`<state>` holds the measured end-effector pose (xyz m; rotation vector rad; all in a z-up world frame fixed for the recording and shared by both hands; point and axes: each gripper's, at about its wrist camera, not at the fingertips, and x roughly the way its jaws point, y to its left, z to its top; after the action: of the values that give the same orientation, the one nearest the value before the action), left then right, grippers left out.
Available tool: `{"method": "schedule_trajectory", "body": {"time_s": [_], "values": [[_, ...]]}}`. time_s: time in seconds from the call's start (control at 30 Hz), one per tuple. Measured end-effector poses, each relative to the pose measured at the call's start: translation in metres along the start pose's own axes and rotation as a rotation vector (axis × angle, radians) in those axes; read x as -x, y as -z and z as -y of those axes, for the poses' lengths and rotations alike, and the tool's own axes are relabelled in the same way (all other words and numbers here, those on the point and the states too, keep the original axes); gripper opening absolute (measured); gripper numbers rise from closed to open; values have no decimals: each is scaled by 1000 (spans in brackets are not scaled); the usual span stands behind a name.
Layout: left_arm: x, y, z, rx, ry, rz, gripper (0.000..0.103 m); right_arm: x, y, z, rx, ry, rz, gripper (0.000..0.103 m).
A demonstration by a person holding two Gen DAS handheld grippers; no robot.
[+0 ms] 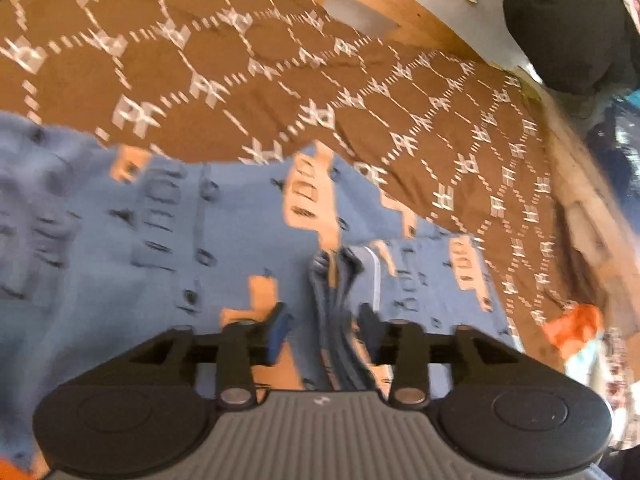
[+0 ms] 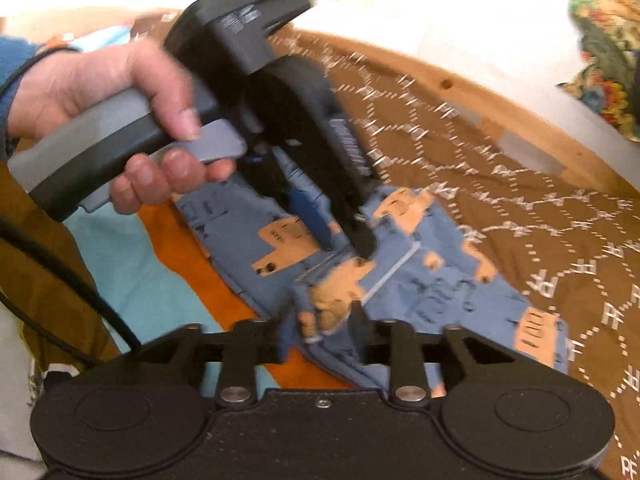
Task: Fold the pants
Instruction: 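Open both grippers and release the folded pants onto the duvet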
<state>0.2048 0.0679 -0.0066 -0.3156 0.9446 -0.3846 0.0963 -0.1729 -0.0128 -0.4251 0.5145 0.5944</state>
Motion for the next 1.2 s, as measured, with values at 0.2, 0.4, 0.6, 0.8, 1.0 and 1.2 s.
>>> {"method": "schedule_trajectory", "body": {"time_s": [0.2, 0.4, 0.6, 0.8, 1.0, 1.2], "values": [[16, 6, 35, -112, -135, 172, 80, 22, 19, 65, -44, 341, 59, 79], [-29, 7, 68, -236, -364, 201, 83, -32, 16, 132, -36, 444, 20, 79], [-29, 16, 33, -144, -369, 211, 88, -73, 31, 146, 38, 500, -54, 89], [-9, 23, 33, -144, -385, 224, 87, -40, 31, 144, 18, 569, -26, 85], [10, 52, 56, -221, -353, 213, 92, -1, 35, 89, 62, 376, -16, 90], [6, 76, 42, -197, -369, 209, 93, -6, 57, 75, 92, 417, -32, 95]]}}
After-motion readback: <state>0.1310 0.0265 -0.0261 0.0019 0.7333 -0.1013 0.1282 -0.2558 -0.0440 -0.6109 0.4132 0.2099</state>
